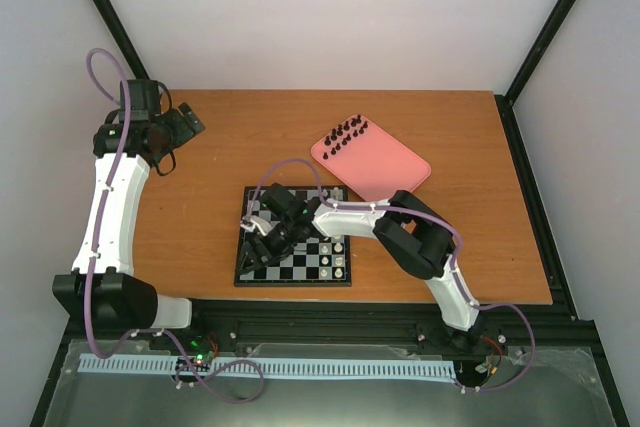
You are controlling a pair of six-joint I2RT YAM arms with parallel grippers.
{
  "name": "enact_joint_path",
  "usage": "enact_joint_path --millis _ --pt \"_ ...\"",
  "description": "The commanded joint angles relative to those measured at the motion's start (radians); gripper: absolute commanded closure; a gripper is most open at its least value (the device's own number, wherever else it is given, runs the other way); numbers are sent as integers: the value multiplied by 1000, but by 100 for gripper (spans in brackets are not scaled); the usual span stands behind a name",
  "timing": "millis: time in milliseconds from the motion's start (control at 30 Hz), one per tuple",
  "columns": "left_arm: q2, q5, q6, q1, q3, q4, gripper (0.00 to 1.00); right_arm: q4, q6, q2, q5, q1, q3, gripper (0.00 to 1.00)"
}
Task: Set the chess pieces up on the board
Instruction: Adjust the chess piece on the chessboard, then pick up the chess piece from the storage box.
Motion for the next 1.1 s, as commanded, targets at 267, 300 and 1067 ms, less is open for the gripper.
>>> enact_joint_path --millis 267,300,1067 --pt "-41 69 30 4 -22 -65 0 -219 -98 -273 157 -45 -18 0" --pt "-52 76 30 4 -37 -75 0 -223 -93 -301 176 -65 -37 0" --pt "-378 129 -276 -341 -510 -376 0 -336 -189 -476 340 -538 -167 0"
